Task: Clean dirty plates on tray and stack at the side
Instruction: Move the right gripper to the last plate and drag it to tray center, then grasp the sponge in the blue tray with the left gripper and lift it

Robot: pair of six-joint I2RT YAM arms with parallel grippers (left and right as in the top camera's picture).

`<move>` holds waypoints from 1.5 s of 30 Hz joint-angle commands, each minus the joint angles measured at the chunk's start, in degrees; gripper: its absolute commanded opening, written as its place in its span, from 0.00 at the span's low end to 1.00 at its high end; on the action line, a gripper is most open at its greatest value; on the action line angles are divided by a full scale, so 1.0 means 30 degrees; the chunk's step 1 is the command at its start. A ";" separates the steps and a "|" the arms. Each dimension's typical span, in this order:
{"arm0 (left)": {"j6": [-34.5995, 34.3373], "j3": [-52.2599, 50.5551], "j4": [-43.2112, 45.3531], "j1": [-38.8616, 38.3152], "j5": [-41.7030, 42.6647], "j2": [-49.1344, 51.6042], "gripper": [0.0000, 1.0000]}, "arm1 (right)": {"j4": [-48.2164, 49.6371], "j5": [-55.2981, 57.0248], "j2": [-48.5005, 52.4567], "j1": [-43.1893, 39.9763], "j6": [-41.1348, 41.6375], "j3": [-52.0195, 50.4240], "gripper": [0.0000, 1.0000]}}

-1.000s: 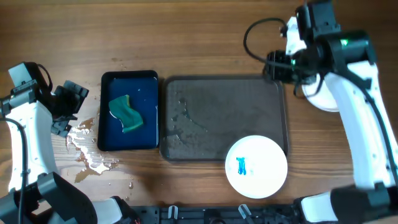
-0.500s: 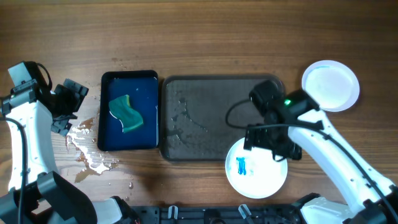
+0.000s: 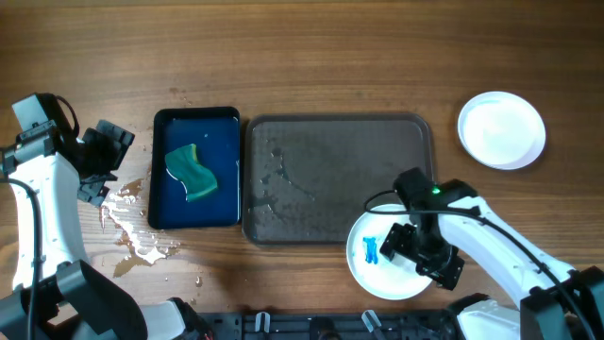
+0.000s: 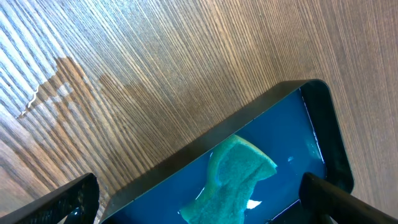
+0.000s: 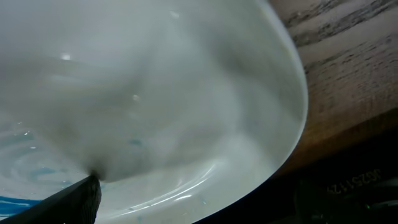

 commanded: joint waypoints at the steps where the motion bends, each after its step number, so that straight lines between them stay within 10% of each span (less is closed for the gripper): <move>1: 0.0372 0.0124 0.0044 -0.0073 0.0168 0.0219 1.00 | 0.0896 0.0350 -0.0044 -0.1064 -0.0816 -0.0284 1.00; 11: 0.0459 0.0124 0.0022 -0.0073 0.0168 0.0219 1.00 | 0.4998 -0.0663 -0.0051 -0.1158 -0.4291 -0.0262 0.79; 16: 0.0459 0.0124 -0.0109 -0.0073 0.0168 0.0219 1.00 | 0.5748 -0.0794 -0.0051 -0.1158 -0.4335 -0.0262 0.43; 18: 0.0459 0.0124 -0.0109 -0.0073 0.0168 0.0219 1.00 | 0.6105 -0.0794 -0.0051 -0.1158 -0.4342 -0.0262 0.06; 26: 0.0459 0.0124 -0.0109 -0.0073 0.0168 0.0219 0.99 | 0.5144 -0.0933 -0.0051 -0.1144 -0.6171 0.1450 0.04; 30: 0.0510 0.0124 -0.0095 -0.0073 0.0168 0.0219 0.83 | 0.8021 -0.0991 0.0175 -0.1144 -0.6732 0.1763 0.04; 35: 0.1239 0.0124 -0.0022 -0.0073 0.0787 0.0219 0.49 | 1.1460 -0.1311 0.4175 -0.1144 -0.6543 0.1763 0.04; 36: 0.1807 0.0124 0.0036 -0.0073 0.1253 0.0219 0.04 | 1.2116 -0.1282 0.5158 -0.1195 -0.6543 0.1763 0.04; 45: 0.4306 0.0124 -0.0481 -0.1035 0.5013 0.0393 0.04 | 1.4426 -0.1814 0.6062 -0.1610 -0.7592 0.1960 0.04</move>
